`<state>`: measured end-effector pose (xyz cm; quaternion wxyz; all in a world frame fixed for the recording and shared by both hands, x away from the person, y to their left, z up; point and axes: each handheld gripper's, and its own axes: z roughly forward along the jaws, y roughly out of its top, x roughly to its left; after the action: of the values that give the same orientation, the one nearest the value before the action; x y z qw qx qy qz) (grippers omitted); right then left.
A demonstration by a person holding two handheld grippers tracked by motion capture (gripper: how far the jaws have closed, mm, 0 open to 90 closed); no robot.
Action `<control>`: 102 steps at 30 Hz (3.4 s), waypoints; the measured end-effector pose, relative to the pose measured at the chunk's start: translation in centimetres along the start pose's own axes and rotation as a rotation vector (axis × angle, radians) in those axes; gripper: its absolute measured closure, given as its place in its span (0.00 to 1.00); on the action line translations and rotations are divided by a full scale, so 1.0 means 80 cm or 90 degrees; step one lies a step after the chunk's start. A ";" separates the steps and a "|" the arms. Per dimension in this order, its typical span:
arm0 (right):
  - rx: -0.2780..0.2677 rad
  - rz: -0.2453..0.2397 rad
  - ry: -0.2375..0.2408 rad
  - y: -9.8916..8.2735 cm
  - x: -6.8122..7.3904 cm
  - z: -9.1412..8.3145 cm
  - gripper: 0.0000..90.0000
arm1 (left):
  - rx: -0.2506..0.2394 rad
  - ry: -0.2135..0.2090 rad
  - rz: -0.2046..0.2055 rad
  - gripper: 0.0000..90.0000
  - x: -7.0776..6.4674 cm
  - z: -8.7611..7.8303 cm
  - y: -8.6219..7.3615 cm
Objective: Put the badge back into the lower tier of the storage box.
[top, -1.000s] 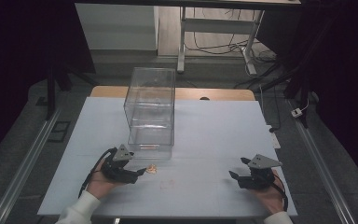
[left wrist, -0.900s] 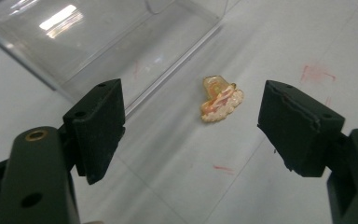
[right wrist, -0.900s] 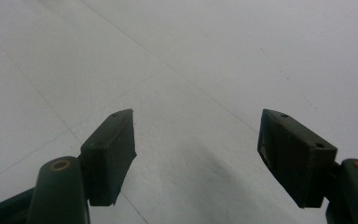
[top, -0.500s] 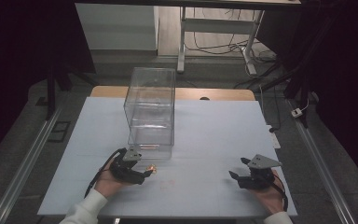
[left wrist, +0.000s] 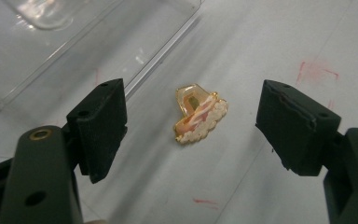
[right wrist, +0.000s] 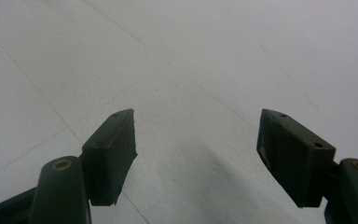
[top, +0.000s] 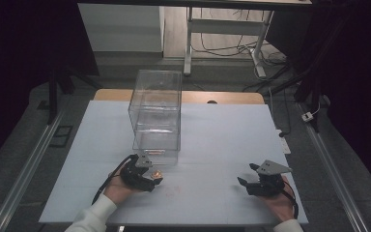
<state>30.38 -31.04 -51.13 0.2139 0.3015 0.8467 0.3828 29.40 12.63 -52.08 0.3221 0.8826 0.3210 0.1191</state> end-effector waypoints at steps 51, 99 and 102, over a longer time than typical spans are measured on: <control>0.010 -0.003 -0.004 -0.002 0.001 0.002 0.32 | 0.019 -0.038 0.030 0.66 -0.008 0.023 0.005; 0.019 -0.011 -0.012 -0.004 0.001 0.003 0.32 | -0.014 -0.072 0.051 0.86 -0.016 0.002 -0.001; 0.020 -0.012 -0.012 -0.004 0.001 0.003 0.32 | 0.023 -0.086 0.082 0.84 -0.025 0.011 -0.002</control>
<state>30.38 -31.03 -51.50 0.2209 0.3003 0.8533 0.3644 28.16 11.00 -52.89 0.3184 0.9132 0.2434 0.0736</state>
